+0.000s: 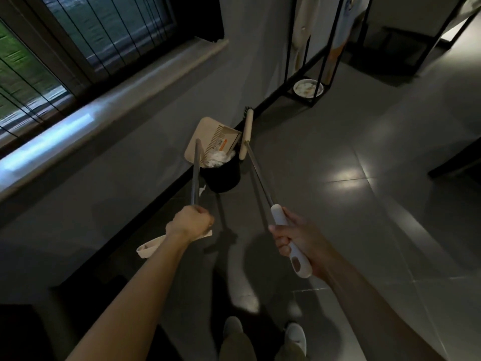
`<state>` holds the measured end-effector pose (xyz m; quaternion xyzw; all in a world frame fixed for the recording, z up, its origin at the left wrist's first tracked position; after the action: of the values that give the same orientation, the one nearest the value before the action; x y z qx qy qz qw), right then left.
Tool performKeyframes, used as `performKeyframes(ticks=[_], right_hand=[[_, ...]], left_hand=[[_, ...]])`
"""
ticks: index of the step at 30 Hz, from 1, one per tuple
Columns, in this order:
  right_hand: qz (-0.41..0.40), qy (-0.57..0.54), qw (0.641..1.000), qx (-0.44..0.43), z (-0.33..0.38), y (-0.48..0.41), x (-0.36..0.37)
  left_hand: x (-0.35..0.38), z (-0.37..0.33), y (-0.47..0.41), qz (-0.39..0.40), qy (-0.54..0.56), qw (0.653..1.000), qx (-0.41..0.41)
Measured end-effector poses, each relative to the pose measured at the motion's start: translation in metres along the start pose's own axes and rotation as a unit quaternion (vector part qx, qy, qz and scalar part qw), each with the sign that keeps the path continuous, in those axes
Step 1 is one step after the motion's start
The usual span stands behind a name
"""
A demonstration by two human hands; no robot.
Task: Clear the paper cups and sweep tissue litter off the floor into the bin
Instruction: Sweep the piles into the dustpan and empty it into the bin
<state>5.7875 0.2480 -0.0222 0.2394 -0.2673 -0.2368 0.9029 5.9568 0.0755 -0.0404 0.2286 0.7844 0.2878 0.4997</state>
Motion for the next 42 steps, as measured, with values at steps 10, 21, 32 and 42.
performKeyframes(ticks=[10, 21, 32, 42], right_hand=[[-0.005, -0.014, 1.000, -0.005, -0.001, 0.002, 0.001], [0.017, 0.003, 0.999, -0.028, -0.001, 0.008, 0.009], [0.015, 0.006, 1.000, -0.024, -0.008, 0.015, 0.002], [0.056, -0.139, 0.988, -0.029, 0.013, 0.034, 0.007]], left_hand=[[-0.006, 0.016, 0.042, -0.139, -0.013, 0.989, 0.040], [-0.030, 0.019, 0.061, -0.181, 0.051, 0.980, 0.068], [-0.029, 0.036, 0.065, -0.200, 0.120, 0.971, 0.044], [-0.042, 0.060, 0.090, -0.208, 0.204, 0.956, 0.033]])
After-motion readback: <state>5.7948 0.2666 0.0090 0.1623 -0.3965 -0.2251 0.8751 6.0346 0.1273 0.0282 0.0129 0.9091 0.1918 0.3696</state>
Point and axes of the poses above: each hand's wrist, its own y-axis away from the middle knuckle, its own x-axis out of the palm, z = x × y, the point moved 5 cm from there along -y, towards the middle knuckle, and after that the axes turned 6 degrees about -x, right-handed, at the moved point
